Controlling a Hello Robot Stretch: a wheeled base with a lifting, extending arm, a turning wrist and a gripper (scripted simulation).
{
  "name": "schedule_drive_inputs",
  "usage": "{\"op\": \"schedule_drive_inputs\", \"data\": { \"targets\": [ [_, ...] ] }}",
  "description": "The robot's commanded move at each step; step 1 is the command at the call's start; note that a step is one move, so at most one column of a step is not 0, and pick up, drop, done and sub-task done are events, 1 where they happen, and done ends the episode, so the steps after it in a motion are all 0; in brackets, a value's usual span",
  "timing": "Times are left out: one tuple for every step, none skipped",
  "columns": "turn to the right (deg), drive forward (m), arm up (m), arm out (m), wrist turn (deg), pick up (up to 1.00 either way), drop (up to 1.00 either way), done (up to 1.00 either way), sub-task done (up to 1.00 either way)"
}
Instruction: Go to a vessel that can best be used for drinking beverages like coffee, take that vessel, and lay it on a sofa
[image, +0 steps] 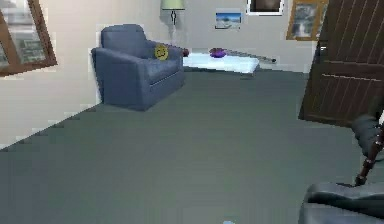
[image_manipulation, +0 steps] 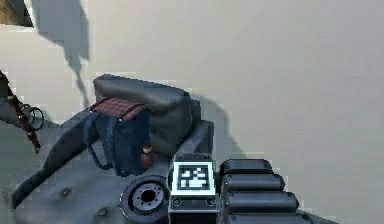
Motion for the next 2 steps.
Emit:
{"op": "schedule_drive_inputs", "data": {
  "targets": [
    [-45.0,0.0,0.0,0.0,0.0,0.0,0.0,0.0,0.0],
    [-3.0,0.0,0.0,0.0,0.0,0.0,0.0,0.0,0.0]
  ]
}}
